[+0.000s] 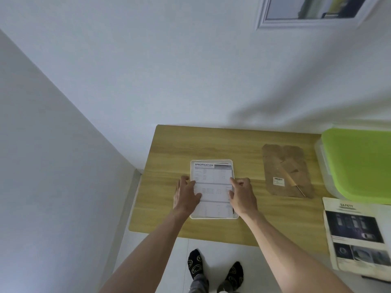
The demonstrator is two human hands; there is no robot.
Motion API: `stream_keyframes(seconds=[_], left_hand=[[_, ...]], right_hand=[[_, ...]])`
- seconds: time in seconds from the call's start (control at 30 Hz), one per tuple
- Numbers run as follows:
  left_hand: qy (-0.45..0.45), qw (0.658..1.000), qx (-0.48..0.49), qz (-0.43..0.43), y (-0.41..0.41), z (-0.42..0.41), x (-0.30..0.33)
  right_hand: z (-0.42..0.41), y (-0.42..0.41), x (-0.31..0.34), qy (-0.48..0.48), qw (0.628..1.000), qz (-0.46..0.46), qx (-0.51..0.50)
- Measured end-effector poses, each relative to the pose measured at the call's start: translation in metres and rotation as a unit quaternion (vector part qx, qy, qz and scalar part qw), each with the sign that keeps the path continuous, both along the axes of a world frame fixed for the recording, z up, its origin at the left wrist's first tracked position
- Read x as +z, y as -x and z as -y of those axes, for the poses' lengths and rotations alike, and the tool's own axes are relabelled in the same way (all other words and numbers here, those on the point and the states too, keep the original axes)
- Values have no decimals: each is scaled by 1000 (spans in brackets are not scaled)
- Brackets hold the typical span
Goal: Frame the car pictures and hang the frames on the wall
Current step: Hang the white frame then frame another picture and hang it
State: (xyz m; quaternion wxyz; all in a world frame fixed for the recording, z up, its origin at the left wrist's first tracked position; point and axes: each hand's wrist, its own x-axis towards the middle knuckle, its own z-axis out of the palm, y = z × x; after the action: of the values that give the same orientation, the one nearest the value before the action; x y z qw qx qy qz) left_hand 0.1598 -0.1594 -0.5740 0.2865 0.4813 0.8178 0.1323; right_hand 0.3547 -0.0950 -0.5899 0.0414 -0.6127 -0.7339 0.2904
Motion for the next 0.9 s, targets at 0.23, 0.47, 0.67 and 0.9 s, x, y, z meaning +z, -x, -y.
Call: stream_keyframes(seconds=[0.23,0.47,0.67,0.9], left_hand=[[-19,998,-2,62,9,-2,-6],[-37,997,-4,72,15,-3,-7],[-42,996,-2,84,16,-5,-10],[-44,994,-8,104,15,-13,-8]], right_hand=[[-2,2,-3,-5,1000,18,-1],[-4,5,0,6,1000,19,-8],[-4,4,1,10,1000,26,-12],[-4,2,3,19,999,27,-28]])
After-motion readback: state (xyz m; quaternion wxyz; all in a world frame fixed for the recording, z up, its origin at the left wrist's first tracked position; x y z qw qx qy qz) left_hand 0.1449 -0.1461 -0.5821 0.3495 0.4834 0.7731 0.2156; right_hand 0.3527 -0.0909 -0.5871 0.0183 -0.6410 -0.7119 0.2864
